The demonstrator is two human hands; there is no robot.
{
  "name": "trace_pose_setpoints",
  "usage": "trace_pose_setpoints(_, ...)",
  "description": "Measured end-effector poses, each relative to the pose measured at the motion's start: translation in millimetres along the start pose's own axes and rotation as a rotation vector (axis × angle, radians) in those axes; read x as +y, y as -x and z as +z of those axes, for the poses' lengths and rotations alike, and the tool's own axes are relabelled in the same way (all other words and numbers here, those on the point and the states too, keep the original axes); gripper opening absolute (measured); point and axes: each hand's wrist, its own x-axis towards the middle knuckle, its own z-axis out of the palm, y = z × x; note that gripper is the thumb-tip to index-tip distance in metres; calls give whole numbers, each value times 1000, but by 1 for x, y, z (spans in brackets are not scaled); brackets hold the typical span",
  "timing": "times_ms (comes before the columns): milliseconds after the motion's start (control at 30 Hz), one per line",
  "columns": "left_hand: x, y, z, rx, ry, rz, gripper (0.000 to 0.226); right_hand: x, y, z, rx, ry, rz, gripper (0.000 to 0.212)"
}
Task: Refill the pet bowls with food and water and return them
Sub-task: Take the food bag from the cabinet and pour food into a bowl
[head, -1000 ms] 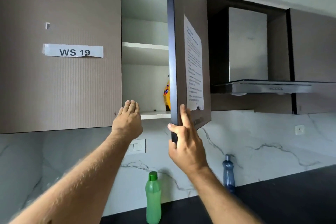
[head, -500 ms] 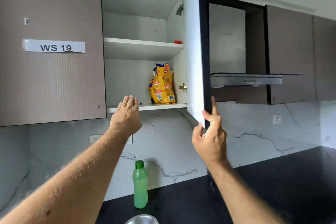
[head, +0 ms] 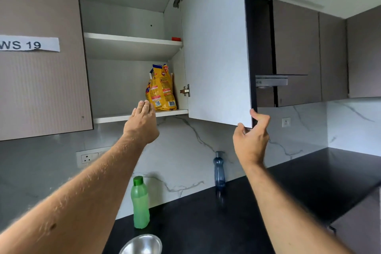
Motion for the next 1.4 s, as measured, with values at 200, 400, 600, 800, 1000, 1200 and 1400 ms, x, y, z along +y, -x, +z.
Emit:
trace_pose_setpoints(200, -6, 2, 7, -11, 3, -9, 78, 13, -10, -10, 57, 33, 38, 47)
trace_pose_setpoints(400, -17, -6, 21, -36, 10, -10, 81, 21, -5, -1, 126, 32, 26, 58)
trace_pose_setpoints(600, -23, -24, 43, -45, 38, 10, 81, 29, -8, 12, 227, 43, -18, 45)
trace_pose_setpoints(800, -29, -57, 63, -37, 65, 42, 81, 16, -4, 49, 317, -16, 115, 84)
trace_pose_setpoints(1000, -49, -97, 76, 2, 84, 82, 80, -26, 41, 152, -60, 94, 259, 86)
trace_pose_setpoints(1200, -97, -133, 86, 63, 41, 121, 78, -33, 17, 224, -386, 130, 279, 61)
trace_pose_setpoints(1400, -125, -164, 104, 120, 92, 101, 75, -24, -21, 269, -463, 184, 218, 57)
